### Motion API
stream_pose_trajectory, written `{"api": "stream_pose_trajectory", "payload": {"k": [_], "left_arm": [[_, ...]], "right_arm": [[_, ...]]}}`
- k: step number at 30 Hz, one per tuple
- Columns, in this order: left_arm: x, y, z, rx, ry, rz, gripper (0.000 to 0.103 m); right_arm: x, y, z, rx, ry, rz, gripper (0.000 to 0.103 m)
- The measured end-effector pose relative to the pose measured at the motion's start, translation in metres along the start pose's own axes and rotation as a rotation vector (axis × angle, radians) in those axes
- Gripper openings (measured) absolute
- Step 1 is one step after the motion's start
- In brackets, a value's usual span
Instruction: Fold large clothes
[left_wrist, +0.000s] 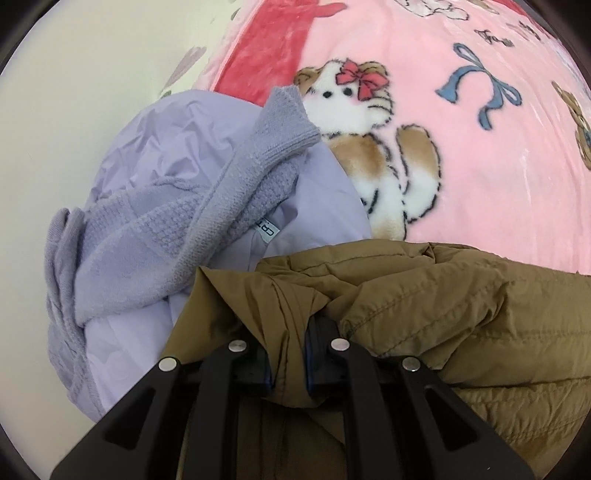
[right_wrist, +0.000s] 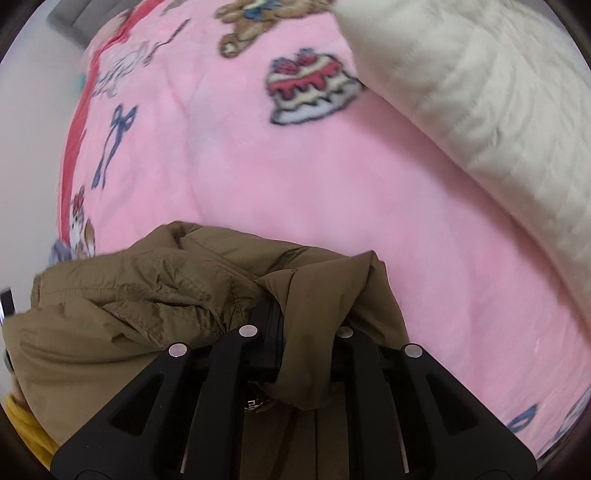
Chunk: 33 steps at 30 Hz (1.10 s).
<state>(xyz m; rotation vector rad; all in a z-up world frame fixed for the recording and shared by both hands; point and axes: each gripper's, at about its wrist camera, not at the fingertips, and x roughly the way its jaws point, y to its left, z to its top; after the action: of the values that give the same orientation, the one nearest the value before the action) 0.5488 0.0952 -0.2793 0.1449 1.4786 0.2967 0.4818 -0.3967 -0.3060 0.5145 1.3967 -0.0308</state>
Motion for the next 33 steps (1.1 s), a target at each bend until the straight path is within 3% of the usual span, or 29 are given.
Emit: {"api": "stream_pose_trajectory", "payload": {"k": [5, 10, 12, 16, 19, 22, 25, 26, 28, 31, 33], "left_arm": [[-0.015, 0.010, -0.003, -0.029, -0.033, -0.040, 0.015], [-0.032, 0.041, 0.007, -0.117, -0.038, -0.198, 0.018], [-0.035, 0.049, 0.014, -0.080, 0.003, -0.256, 0.020], [-0.040, 0.052, 0.013, 0.064, 0.037, -0.295, 0.026], [-0.044, 0.056, 0.008, 0.134, 0.055, -0.307, 0.033], [-0.049, 0.073, 0.009, 0.134, 0.082, -0.391, 0.041], [-0.056, 0.096, 0.016, 0.068, 0.100, -0.464, 0.044], [-0.061, 0.098, 0.017, 0.067, 0.090, -0.473, 0.044], [-0.076, 0.099, 0.017, 0.102, 0.054, -0.476, 0.044], [-0.099, 0.098, 0.011, 0.149, -0.022, -0.497, 0.056], [-0.120, 0.096, 0.000, 0.198, -0.134, -0.463, 0.068]], "right_arm": [[-0.039, 0.003, -0.006, -0.120, -0.073, 0.000, 0.016], [-0.068, 0.003, -0.009, -0.191, -0.095, -0.008, 0.022], [-0.072, -0.002, -0.005, -0.167, -0.066, 0.020, 0.029], [-0.072, 0.004, -0.004, -0.115, -0.043, 0.077, 0.050], [-0.075, 0.010, -0.006, -0.124, -0.034, 0.069, 0.053], [-0.084, 0.004, -0.001, -0.050, -0.013, 0.133, 0.058], [-0.094, -0.007, 0.012, 0.045, 0.021, 0.194, 0.065], [-0.100, -0.008, 0.018, 0.055, 0.023, 0.207, 0.066], [-0.114, -0.007, 0.023, 0.054, -0.013, 0.208, 0.091], [-0.138, 0.001, 0.029, 0.028, -0.072, 0.254, 0.095], [-0.152, 0.013, 0.030, -0.034, -0.078, 0.271, 0.095]]}}
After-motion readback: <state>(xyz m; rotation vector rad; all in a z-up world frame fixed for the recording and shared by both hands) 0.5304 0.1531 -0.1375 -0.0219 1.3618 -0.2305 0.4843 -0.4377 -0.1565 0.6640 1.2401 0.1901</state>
